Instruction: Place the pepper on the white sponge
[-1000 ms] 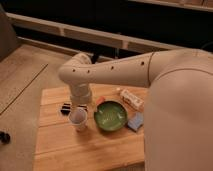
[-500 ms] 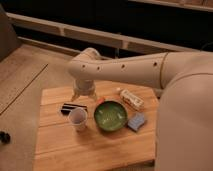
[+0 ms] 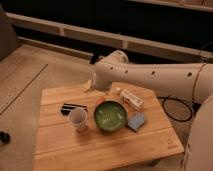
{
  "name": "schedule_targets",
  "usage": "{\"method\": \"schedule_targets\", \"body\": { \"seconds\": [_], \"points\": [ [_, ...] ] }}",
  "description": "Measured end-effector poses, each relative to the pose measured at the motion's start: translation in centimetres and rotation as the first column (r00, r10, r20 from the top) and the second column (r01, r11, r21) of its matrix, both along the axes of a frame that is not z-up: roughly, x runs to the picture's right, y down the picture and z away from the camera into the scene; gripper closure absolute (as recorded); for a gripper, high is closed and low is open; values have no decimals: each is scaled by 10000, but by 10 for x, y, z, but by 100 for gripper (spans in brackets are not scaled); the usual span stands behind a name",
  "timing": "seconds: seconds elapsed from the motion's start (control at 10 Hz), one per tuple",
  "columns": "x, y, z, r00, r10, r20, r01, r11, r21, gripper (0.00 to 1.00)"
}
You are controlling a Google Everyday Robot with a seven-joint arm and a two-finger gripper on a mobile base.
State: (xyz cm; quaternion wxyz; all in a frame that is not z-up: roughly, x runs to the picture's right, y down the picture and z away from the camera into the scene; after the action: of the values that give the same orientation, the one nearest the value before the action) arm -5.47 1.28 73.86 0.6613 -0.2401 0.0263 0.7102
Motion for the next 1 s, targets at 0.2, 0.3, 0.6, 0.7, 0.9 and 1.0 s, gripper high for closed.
{"method": "schedule_targets", "body": {
  "seconds": [0.2, 0.3, 0.6, 0.7, 0.9, 1.0],
  "points": [
    [0, -3, 4, 10000, 50, 56, -50, 10000, 21, 35],
    [2, -8, 10, 10000, 32, 68, -32, 9999, 101, 35],
    [32, -30, 47, 9991, -384, -162, 391, 9983, 431, 35],
    [41, -30, 61, 9990, -398, -214, 405, 9986, 351, 35],
    [56, -13, 83, 9989, -312, -360, 307, 9994, -155, 35],
    [61, -1, 92, 9984, -331, -464, 310, 9985, -444, 35]
  ]
}}
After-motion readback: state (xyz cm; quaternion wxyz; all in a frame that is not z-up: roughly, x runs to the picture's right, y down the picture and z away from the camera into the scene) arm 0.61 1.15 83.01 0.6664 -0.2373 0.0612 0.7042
